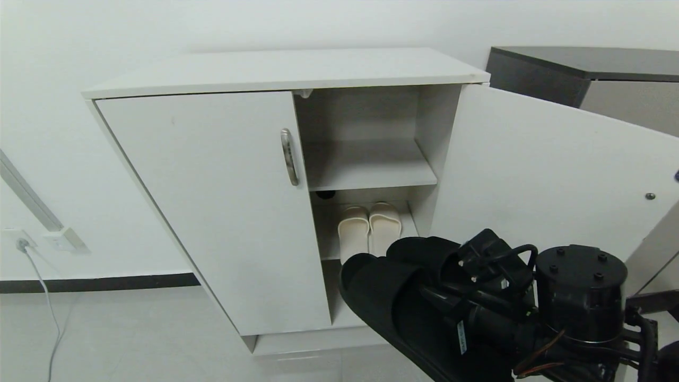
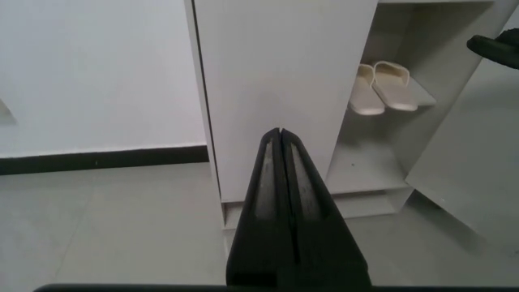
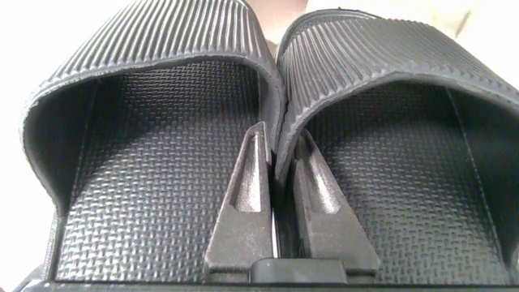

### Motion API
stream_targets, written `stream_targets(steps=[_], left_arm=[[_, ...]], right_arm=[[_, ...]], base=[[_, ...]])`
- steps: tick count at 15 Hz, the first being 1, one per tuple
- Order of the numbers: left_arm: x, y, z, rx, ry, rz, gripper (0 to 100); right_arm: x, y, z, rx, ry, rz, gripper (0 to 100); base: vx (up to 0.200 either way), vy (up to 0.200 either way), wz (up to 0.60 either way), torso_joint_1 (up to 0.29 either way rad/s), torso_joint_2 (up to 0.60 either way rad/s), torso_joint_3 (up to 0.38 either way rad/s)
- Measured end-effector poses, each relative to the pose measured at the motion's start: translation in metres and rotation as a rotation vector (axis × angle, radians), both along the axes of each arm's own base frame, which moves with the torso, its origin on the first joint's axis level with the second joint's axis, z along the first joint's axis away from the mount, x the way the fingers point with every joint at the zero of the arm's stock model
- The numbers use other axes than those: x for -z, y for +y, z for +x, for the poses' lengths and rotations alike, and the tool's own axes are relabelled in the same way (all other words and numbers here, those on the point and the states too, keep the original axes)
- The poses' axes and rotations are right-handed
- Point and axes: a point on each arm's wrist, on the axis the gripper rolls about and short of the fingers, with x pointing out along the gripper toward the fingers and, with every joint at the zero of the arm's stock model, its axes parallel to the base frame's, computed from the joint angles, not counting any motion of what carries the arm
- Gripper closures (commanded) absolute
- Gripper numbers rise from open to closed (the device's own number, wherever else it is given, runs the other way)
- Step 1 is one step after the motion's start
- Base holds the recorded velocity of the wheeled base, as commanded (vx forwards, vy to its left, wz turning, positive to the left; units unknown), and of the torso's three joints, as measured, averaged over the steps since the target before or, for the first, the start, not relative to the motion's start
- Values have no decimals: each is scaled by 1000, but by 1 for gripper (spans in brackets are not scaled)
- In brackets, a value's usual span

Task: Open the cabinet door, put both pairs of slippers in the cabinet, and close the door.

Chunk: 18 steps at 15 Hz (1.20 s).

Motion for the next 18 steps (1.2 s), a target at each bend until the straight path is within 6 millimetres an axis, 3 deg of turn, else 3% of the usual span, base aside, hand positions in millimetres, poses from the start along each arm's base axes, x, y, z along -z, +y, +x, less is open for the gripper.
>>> stream_targets(steps=[5, 18], left_arm=[[0, 0, 0, 0, 0, 0, 100], [0, 0, 0, 1, 0, 1, 100]], right_arm=[[1, 1, -1, -4, 1, -2, 100], [1, 2, -1, -2, -12, -8, 100]], base=[[0, 0, 0, -5, 269, 270], [0, 0, 0, 0, 4, 4]])
